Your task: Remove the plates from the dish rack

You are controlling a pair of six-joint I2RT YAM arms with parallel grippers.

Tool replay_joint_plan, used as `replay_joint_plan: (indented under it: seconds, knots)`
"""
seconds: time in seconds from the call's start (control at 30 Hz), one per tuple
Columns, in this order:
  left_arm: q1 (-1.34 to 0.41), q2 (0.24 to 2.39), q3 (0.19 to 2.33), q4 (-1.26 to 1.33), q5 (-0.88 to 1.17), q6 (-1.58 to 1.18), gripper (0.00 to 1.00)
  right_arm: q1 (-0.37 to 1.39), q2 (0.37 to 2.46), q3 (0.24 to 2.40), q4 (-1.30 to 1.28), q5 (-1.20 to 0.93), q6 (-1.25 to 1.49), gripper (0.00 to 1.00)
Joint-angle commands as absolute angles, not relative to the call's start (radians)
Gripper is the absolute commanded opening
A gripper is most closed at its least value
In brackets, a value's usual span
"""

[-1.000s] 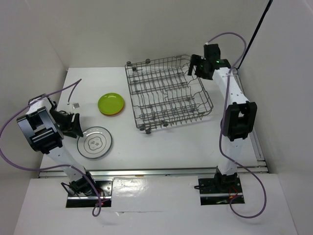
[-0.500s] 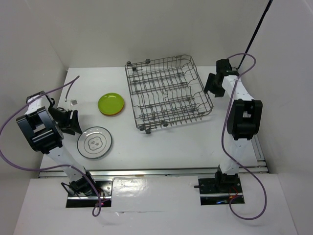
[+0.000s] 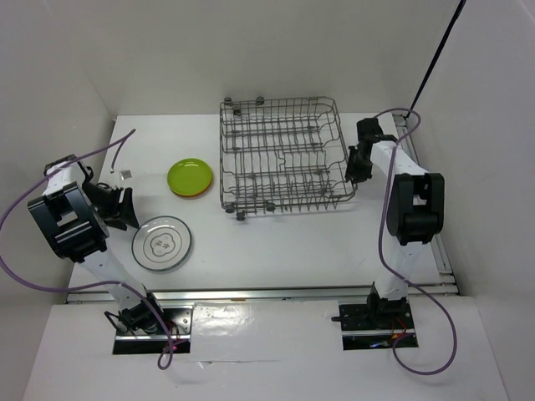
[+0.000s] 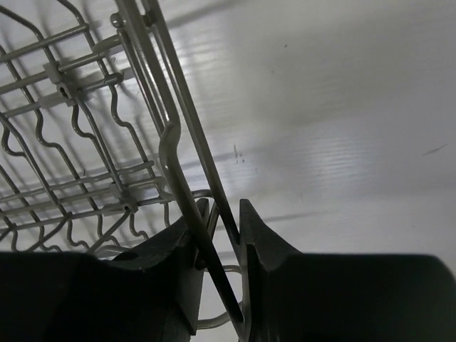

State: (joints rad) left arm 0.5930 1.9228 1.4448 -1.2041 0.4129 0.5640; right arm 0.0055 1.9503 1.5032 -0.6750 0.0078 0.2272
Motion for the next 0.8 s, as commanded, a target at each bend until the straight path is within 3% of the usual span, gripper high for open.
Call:
replay_joint_plan:
  seconds: [0.0, 0.2, 0.3, 0.43, 0.47, 0.7, 0.77]
  knots:
    - [0.595, 1.891, 1.471, -1.232, 0.423, 0.554, 0.66, 0.021, 1.830, 1.477, -0.601, 0.025, 0.305, 0.23]
    - [0.595, 1.891, 1.491, -1.241, 0.432, 0.554, 0.66, 0.031, 1.809, 1.448, -0.574, 0.055, 0.318, 0.23]
    - [0.595, 1.891, 1.491, -1.241, 0.433, 0.554, 0.66, 0.031, 1.833, 1.483, -0.601, 0.067, 0.308, 0.28]
    - [0.595, 1.882, 1.491, -1.250, 0.433, 0.554, 0.66, 0.031, 1.815, 1.493, -0.601, 0.049, 0.290, 0.52]
    - [0.595, 1.882, 1.500, -1.250, 0.433, 0.554, 0.66, 0.040, 1.806, 1.493, -0.601, 0.049, 0.290, 0.70]
    - [0.595, 1.873, 1.584, -1.279, 0.433, 0.543, 0.66, 0.051, 1.750, 1.604, -0.673, 0.038, 0.299, 1.00]
    - [0.595, 1.873, 1.611, -1.291, 0.433, 0.543, 0.66, 0.063, 1.724, 1.632, -0.692, 0.075, 0.308, 1.00]
